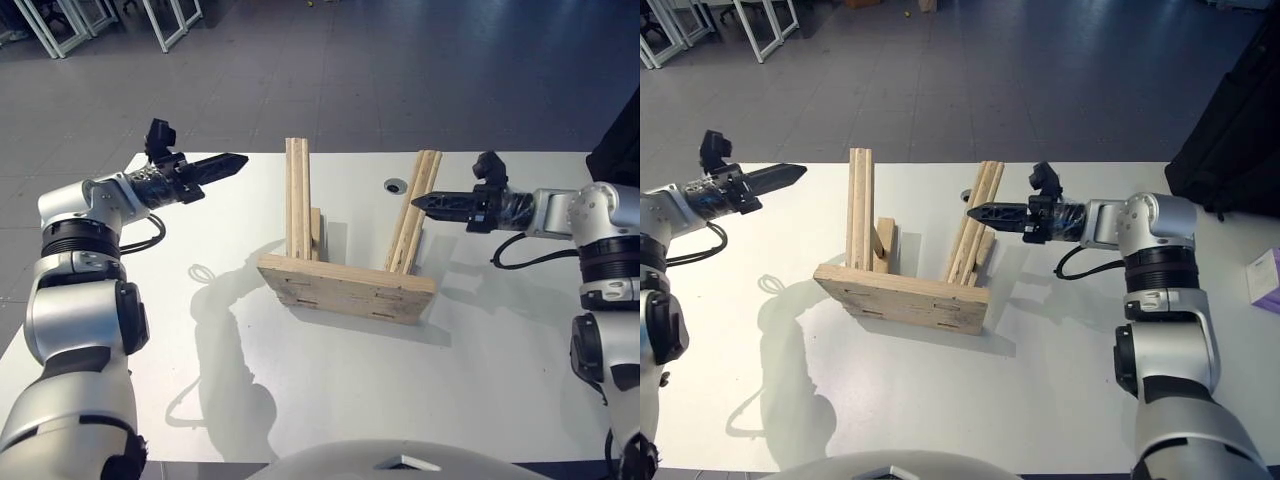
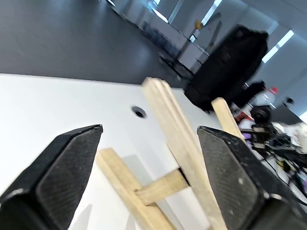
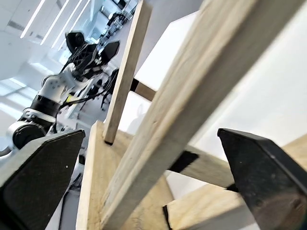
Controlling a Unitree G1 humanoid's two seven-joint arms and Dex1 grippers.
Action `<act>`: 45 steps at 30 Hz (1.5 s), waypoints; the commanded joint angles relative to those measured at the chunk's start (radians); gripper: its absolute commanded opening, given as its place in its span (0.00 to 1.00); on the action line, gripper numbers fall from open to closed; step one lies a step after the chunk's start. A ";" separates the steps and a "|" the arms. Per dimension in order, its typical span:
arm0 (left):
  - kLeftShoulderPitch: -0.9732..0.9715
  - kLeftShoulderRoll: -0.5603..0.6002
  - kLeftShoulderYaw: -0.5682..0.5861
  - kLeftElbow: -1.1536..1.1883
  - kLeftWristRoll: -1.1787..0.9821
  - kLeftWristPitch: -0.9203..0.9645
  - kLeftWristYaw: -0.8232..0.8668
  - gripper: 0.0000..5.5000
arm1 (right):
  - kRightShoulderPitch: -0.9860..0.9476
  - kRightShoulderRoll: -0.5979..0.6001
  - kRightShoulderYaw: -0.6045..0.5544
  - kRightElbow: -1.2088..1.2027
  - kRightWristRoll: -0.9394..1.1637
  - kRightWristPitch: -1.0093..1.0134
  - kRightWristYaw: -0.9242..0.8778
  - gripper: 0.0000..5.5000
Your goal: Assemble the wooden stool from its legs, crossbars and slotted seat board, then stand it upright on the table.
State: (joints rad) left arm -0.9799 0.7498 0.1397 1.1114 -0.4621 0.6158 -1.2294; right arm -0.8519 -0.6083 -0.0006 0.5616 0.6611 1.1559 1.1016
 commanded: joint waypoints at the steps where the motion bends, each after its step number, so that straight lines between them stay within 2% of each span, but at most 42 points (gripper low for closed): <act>1: 0.058 0.044 0.022 -0.063 0.030 0.006 0.002 0.67 | 0.012 -0.062 -0.050 0.012 -0.029 -0.041 -0.002 0.92; 3: 0.159 0.071 -0.005 -0.196 0.036 0.056 -0.032 0.67 | 0.065 -0.107 -0.079 -0.051 -0.018 -0.028 -0.003 0.92; 5: 0.343 0.122 0.004 -0.425 0.002 0.080 -0.105 0.67 | 0.203 -0.187 -0.102 -0.274 0.003 -0.006 -0.006 0.92; 7: 0.605 0.170 0.055 -0.692 0.011 -0.087 -0.173 0.67 | 0.360 -0.271 -0.100 -0.507 -0.012 -0.037 -0.008 0.92; 8: 0.732 0.207 0.072 -0.806 0.009 -0.110 -0.217 0.67 | 0.438 -0.320 -0.085 -0.608 -0.035 -0.063 -0.004 0.92; 10: 0.879 0.271 0.079 -0.938 -0.019 -0.046 -0.278 0.67 | 0.575 -0.403 -0.052 -0.780 -0.061 -0.095 0.012 0.92; 11: 0.907 0.280 0.073 -0.991 -0.035 -0.007 -0.280 0.70 | 0.627 -0.417 -0.042 -0.847 -0.062 -0.129 0.033 0.92; 14: 0.897 0.220 0.025 -1.091 -0.008 -0.061 -0.210 0.78 | 0.661 -0.382 0.002 -0.931 -0.078 -0.193 0.014 0.92; 18: 0.784 0.072 -0.069 -1.037 0.075 -0.223 -0.092 0.78 | 0.621 -0.307 0.087 -0.970 -0.098 -0.216 -0.045 0.92; 21: 0.760 0.037 -0.132 -0.988 0.117 -0.299 -0.101 0.78 | 0.580 -0.255 0.137 -0.986 -0.089 -0.196 -0.076 0.92; 26: 0.696 0.015 -0.176 -0.943 0.095 -0.272 -0.136 0.78 | 0.500 -0.179 0.193 -0.974 -0.083 -0.159 -0.121 0.92; 29: 0.669 0.001 -0.186 -0.930 0.066 -0.234 -0.160 0.70 | 0.486 -0.149 0.217 -0.963 -0.075 -0.141 -0.133 0.83; 33: 0.663 0.018 -0.202 -0.932 0.069 -0.230 -0.192 0.59 | 0.514 -0.188 0.283 -0.943 -0.131 -0.198 -0.102 0.70; 41: 0.655 0.042 -0.222 -0.942 0.076 -0.234 -0.249 0.33 | 0.479 -0.173 0.327 -0.853 -0.215 -0.289 -0.089 0.39; 42: 0.656 0.044 -0.223 -0.943 0.078 -0.237 -0.254 0.32 | 0.477 -0.170 0.328 -0.850 -0.218 -0.293 -0.088 0.35; 45: 0.653 0.059 -0.220 -0.954 0.072 -0.229 -0.270 0.31 | 0.466 -0.165 0.320 -0.845 -0.225 -0.303 -0.082 0.33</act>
State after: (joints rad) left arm -0.3044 0.7854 -0.0822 0.1756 -0.3867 0.3834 -1.4798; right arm -0.3606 -0.7859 0.3263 -0.2901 0.4354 0.8549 1.0147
